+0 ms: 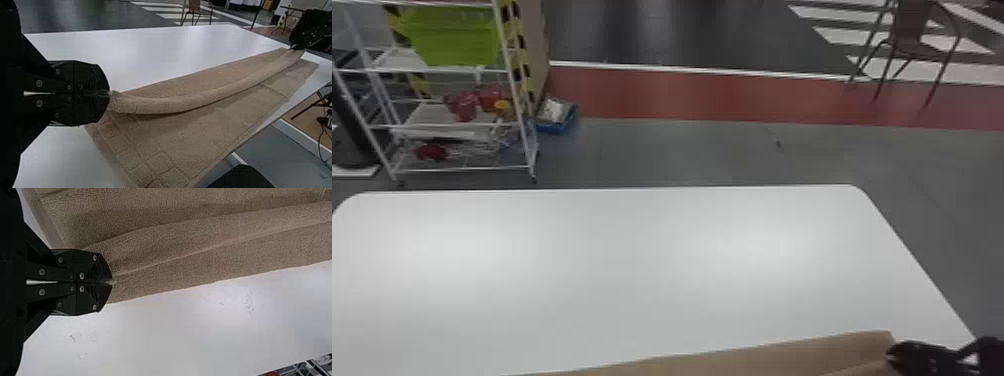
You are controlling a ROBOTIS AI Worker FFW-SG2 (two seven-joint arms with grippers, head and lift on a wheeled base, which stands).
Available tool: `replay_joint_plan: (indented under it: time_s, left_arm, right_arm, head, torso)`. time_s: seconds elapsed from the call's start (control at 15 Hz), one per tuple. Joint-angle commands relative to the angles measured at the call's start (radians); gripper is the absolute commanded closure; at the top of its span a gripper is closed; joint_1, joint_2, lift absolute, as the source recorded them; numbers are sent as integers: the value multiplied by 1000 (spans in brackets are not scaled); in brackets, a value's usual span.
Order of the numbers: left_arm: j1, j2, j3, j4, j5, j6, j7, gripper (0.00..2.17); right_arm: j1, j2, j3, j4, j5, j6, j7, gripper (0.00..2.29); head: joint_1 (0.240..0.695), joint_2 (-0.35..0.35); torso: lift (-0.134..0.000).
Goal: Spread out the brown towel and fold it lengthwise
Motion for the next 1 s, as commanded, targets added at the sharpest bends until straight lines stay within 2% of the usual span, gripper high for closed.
replay_joint_plan:
  time_s: [0.0, 0.2, 0.33, 0.47, 0.67, 0.93]
  left_arm:
    - [23, 1, 13, 7, -1, -68, -10, 1848]
    - [32, 1, 28, -4, 31, -97, -10, 1848]
    - [35, -15, 37, -34, 43, -97, -10, 1848]
    - [72, -22, 43, -45, 74, -97, -10, 1848]
    - [101, -23, 31, -5, 74, -97, -10, 1848]
    - [130, -23, 5, 32, 68, -97, 5, 1848]
  right_arm:
    - [23, -10, -9, -18, -1, -11, -1, 1312]
    - [-52, -30, -19, -16, 1, 35, -28, 1312]
    - [-81, -42, -19, -16, 2, 41, -27, 1312]
    - [-52, -51, -35, -27, -1, 23, -25, 1312]
    - [11, -50, -32, -12, 10, -20, -31, 1308]
    - [20, -48, -30, 20, 38, -51, -77, 1312]
  head:
    - [695, -127]
    - [695, -138]
    - [695, -147]
    - [695, -160]
    - [695, -179]
    - [695, -199]
  torso:
    - [-122]
    - [-122]
    - [-122]
    - [-122]
    - [-122]
    - [-122]
